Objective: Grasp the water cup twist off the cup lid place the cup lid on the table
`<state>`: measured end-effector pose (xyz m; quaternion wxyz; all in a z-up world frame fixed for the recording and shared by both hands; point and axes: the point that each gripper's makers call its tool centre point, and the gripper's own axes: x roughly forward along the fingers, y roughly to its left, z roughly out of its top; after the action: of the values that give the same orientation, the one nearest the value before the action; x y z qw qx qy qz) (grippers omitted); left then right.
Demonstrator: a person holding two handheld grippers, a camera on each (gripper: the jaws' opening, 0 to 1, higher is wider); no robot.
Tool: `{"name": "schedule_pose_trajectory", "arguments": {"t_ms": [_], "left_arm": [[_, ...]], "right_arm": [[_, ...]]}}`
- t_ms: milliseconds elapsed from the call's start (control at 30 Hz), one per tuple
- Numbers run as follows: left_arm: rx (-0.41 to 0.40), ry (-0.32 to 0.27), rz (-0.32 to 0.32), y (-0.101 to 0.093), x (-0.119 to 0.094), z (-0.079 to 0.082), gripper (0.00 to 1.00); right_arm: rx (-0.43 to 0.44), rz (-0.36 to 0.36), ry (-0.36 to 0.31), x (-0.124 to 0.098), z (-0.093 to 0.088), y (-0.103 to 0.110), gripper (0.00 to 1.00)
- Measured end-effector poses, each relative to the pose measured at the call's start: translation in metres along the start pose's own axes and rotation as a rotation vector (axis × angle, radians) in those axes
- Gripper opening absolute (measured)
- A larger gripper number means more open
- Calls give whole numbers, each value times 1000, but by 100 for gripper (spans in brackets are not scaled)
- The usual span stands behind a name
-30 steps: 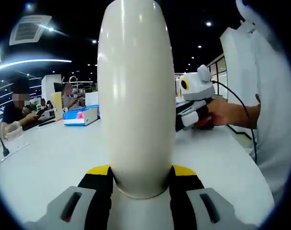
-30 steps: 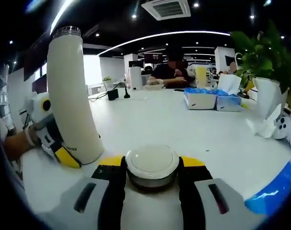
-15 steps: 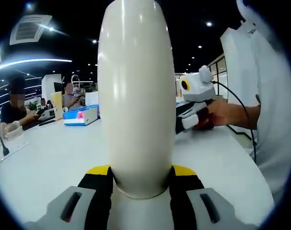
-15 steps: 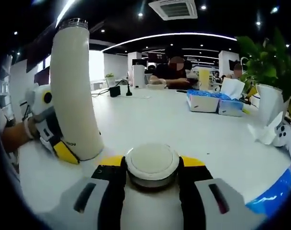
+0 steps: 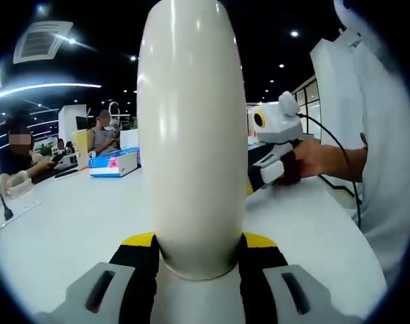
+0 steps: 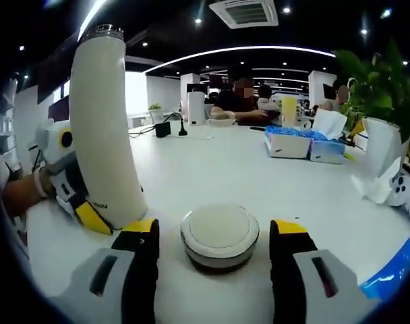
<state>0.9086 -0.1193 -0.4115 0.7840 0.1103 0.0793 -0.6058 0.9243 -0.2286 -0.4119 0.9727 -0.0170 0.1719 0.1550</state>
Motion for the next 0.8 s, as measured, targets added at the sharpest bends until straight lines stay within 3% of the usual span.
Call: {"name": "schedule_pose_trajectory", "arguments": {"t_ms": [167,400,633,733,800], "left_arm": [[15,-4,-8,-1,-1,2,50],[-69,-62,-58,-7,-4,13,60],[-78,-63,-64,-6,-7,14,58],[-148,-99,-74,-4,-11,22,63],[-219,-132,-88,-3,-17,29,64]], "right_arm": [[2,-1,0,0,0,1,69],[5,9,-2,0,0,2,72],[-2,23,-1,-1,1,6,78],[-3,30,20,-2,1,11,88],[-6,23,53,-4,-2,11,87]]}}
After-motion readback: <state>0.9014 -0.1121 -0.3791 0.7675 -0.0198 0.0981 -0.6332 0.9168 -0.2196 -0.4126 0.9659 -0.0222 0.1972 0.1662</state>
